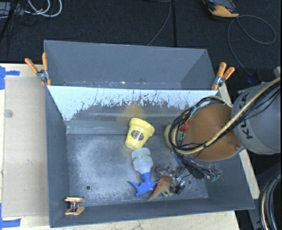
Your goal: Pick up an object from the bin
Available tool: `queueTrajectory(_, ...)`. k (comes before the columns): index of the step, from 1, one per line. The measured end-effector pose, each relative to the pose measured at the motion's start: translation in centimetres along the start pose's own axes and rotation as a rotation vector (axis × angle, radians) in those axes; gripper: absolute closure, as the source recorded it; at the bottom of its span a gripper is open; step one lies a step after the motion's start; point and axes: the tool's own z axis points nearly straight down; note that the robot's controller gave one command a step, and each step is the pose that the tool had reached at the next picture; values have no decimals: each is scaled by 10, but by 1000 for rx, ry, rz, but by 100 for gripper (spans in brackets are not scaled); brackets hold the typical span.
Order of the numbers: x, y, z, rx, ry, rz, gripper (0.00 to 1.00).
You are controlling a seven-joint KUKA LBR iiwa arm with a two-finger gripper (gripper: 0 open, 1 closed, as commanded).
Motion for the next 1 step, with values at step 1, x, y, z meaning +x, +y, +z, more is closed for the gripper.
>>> queueTrajectory(1,0,0,0,0,0,0,100)
